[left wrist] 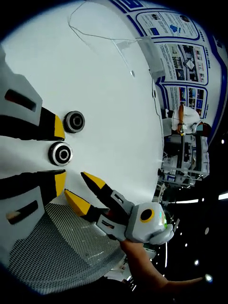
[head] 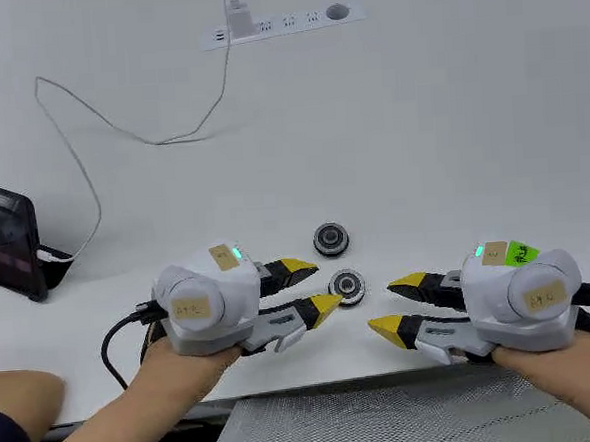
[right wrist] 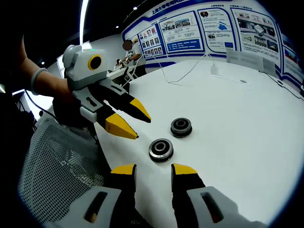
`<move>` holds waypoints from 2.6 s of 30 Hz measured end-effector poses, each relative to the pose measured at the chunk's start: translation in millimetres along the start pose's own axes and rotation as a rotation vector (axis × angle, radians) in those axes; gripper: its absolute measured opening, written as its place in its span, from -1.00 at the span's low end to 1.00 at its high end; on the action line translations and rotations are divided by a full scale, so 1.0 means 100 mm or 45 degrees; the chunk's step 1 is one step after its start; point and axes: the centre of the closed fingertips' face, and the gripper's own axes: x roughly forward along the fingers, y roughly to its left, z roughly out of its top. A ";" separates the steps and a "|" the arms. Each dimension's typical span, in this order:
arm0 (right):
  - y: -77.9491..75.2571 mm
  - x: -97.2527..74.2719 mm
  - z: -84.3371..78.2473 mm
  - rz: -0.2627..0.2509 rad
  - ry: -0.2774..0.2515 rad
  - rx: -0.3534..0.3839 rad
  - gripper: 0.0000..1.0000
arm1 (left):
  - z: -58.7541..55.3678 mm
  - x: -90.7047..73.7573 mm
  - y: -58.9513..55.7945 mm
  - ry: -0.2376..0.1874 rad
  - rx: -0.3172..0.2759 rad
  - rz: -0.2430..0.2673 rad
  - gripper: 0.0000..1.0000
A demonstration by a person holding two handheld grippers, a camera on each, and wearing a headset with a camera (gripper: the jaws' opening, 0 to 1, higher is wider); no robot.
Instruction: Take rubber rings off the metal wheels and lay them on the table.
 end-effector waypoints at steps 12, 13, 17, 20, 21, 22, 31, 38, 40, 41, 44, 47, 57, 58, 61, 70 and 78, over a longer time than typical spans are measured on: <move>-0.03 0.06 0.01 -0.012 -0.007 0.029 -0.54 | -0.06 0.14 0.00 0.083 0.092 -0.016 -0.62; -0.04 0.06 0.01 -0.017 -0.008 0.030 -0.54 | -0.06 0.15 0.00 0.092 0.105 -0.017 -0.64; -0.07 0.06 0.03 -0.026 -0.022 0.047 -0.55 | -0.06 0.20 0.00 0.114 0.143 -0.026 -0.65; -0.08 0.06 0.02 -0.025 -0.027 0.056 -0.57 | -0.06 0.26 0.00 0.123 0.158 -0.034 -0.64; -0.08 0.06 0.02 -0.025 -0.027 0.059 -0.57 | -0.06 0.27 0.00 0.126 0.162 -0.039 -0.66; -0.08 0.07 0.02 -0.025 -0.029 0.061 -0.57 | -0.06 0.28 0.00 0.129 0.165 -0.042 -0.67; -0.10 0.07 0.01 -0.026 -0.039 0.086 -0.56 | -0.13 0.40 0.00 0.186 0.207 -0.057 -0.67; -0.13 0.07 0.02 -0.033 -0.051 0.100 -0.56 | -0.17 0.40 0.01 0.209 0.238 -0.062 -0.69; -0.14 0.07 0.02 -0.034 -0.052 0.102 -0.56 | -0.17 0.40 0.02 0.206 0.236 -0.063 -0.70; -0.14 0.08 0.01 -0.033 -0.051 0.104 -0.56 | -0.17 0.40 0.03 0.206 0.240 -0.061 -0.72; -0.14 0.09 0.01 -0.030 -0.054 0.115 -0.56 | -0.18 0.40 0.03 0.207 0.261 -0.067 -0.72; -0.13 0.09 0.03 -0.028 -0.063 0.132 -0.56 | -0.18 0.40 0.03 0.209 0.275 -0.069 -0.72; -0.17 0.11 0.07 -0.031 -0.116 0.256 -0.57 | -0.18 0.41 0.02 0.195 0.268 -0.073 -0.73; -0.18 0.12 0.07 -0.034 -0.117 0.268 -0.58 | -0.18 0.41 0.02 0.194 0.268 -0.072 -0.73; -0.20 0.14 0.05 -0.041 -0.113 0.310 -0.63 | -0.19 0.40 0.03 0.189 0.265 -0.072 -0.73; -0.32 0.22 0.09 -0.060 -0.189 0.591 -0.66 | -0.19 0.41 0.02 0.182 0.269 -0.069 -0.73; -0.31 0.30 0.06 -0.037 -0.169 0.673 -0.66 | -0.19 0.41 0.03 0.177 0.267 -0.068 -0.74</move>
